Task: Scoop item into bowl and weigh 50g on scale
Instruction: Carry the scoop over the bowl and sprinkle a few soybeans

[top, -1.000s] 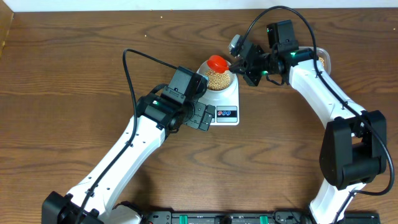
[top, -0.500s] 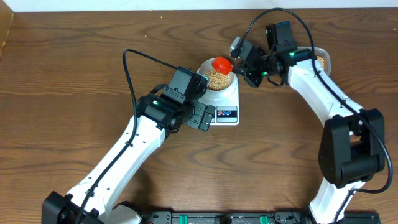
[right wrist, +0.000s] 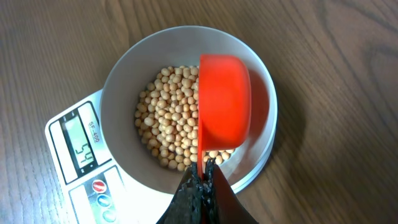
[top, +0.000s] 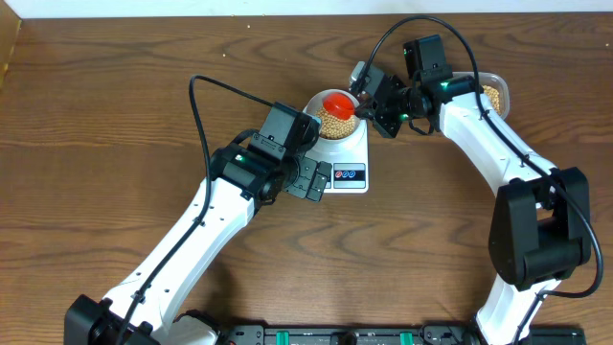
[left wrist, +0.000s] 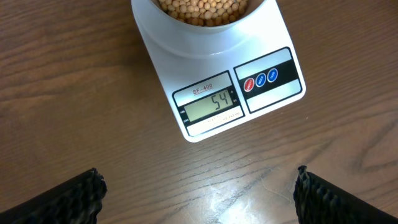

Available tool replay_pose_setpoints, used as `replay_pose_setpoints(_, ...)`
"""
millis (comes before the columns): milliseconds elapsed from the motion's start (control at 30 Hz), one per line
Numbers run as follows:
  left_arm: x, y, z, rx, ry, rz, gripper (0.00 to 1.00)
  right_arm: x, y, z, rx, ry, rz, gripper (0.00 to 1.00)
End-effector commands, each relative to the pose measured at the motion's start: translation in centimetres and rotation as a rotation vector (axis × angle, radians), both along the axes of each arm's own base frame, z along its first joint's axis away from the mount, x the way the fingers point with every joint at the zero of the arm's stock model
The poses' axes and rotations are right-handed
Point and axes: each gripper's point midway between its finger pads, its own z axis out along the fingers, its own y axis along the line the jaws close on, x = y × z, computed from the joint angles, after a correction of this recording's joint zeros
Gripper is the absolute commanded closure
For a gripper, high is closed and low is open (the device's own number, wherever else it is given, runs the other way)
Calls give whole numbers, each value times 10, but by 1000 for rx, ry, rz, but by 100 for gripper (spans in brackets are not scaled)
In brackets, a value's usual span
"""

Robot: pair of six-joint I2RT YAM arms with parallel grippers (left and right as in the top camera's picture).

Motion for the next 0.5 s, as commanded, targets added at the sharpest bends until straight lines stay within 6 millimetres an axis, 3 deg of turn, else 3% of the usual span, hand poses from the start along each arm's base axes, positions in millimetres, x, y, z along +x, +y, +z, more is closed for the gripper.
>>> replay_pose_setpoints(0, 1, 1, 4, 4, -13, -12, 1, -4, 6, -5, -2, 6, 27, 99)
replay_pose_setpoints(467, 1, 1, 4, 3, -13, -13, 1, -9, 11, -6, -4, 15, 40, 99)
